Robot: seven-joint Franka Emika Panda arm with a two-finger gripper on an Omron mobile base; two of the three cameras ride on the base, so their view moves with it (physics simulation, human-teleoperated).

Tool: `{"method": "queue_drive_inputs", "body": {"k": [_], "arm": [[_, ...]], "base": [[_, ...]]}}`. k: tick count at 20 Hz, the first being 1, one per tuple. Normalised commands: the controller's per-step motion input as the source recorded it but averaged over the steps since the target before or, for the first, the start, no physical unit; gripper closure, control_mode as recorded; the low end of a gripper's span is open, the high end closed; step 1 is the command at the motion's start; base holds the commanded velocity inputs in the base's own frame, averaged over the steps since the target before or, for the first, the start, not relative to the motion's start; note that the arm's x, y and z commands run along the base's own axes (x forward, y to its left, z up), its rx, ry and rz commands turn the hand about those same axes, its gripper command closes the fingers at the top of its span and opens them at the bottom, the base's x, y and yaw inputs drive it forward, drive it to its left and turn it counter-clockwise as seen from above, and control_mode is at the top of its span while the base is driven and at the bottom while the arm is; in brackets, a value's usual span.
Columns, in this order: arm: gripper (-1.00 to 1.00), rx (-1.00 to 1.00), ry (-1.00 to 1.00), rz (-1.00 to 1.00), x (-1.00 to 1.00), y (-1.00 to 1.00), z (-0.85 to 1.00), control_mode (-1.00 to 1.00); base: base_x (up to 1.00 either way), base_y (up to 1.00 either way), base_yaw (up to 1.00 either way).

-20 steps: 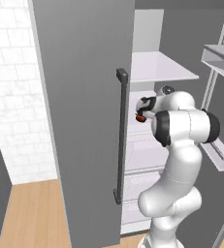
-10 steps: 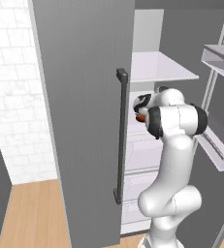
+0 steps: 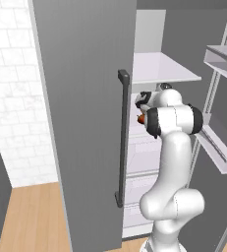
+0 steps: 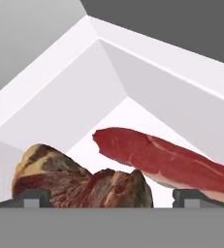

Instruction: Place one bell pepper and one steak in each tupperware on the nearby counter, to pack two identical lunches.

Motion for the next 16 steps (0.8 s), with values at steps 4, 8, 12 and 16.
{"method": "queue_drive_inputs", "body": {"k": [4, 8, 12, 16], "arm": [[1.00, 0.00, 0.06, 0.00, -0.04, 0.23, -0.46, -1.00], [1.00, 0.00, 0.04, 0.00, -0.37, 0.57, -0.74, -1.00], [1.00, 0.00, 0.04, 0.00, -0.10, 0.44, -0.56, -1.00], [1.00, 0.00, 0.02, 0.00, -0.05, 0.31, -0.44, -1.00]], "base": [[0.00, 0.00, 0.00], [0.00, 0.00, 0.00], [0.00, 0.00, 0.00], [0.00, 0.00, 0.00]]}}
